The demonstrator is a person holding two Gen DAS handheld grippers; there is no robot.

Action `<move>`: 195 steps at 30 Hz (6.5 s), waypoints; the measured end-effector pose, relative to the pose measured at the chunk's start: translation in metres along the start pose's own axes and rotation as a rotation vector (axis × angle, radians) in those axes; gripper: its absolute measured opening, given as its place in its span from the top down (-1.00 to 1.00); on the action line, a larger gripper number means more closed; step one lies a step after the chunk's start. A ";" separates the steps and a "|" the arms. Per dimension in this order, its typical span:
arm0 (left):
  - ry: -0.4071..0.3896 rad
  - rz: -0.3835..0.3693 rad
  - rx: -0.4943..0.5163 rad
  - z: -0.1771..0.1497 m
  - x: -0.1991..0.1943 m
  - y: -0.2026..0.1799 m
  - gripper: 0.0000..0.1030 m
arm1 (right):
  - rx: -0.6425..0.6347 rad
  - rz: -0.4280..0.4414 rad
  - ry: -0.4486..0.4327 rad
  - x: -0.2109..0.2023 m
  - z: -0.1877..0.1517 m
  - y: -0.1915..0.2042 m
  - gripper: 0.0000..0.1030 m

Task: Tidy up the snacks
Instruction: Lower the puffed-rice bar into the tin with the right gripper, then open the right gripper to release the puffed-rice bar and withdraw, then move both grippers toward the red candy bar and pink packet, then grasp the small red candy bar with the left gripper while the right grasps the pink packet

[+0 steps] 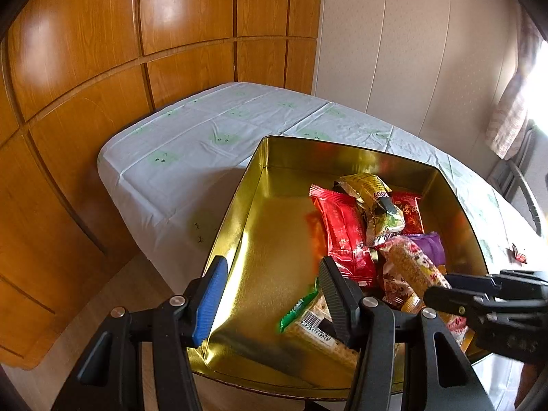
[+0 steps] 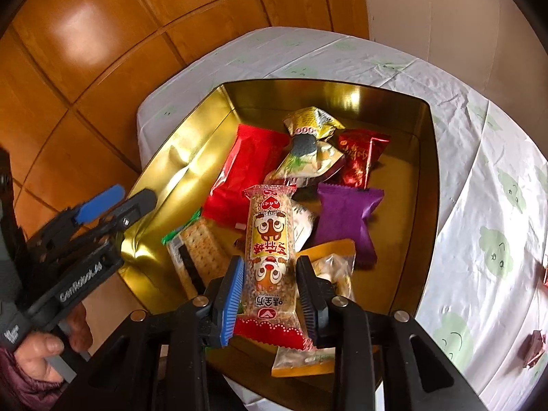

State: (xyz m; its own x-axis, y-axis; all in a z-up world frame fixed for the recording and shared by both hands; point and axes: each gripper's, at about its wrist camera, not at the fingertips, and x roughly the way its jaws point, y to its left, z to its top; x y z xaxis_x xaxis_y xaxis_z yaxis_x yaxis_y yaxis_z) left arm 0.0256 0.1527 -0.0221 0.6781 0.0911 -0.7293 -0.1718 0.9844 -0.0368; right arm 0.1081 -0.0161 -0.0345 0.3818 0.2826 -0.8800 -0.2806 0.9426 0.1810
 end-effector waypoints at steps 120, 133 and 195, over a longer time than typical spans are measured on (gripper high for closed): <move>-0.068 -0.185 0.413 -0.025 -0.052 -0.160 -0.16 | 0.329 -0.496 -0.216 -0.164 -0.117 -0.192 0.47; -0.050 -0.217 0.512 -0.026 -0.047 -0.197 -0.16 | 0.396 -0.532 -0.103 -0.168 -0.155 -0.266 0.47; 0.259 -0.560 0.788 -0.031 0.060 -0.434 0.59 | 0.537 -0.390 -0.078 -0.159 -0.173 -0.294 0.46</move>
State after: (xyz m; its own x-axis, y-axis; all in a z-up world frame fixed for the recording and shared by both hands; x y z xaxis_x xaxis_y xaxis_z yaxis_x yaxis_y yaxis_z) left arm 0.1189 -0.2741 -0.0711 0.3235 -0.3590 -0.8755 0.7110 0.7027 -0.0254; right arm -0.0221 -0.3689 -0.0239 0.4344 -0.1035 -0.8947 0.3602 0.9304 0.0672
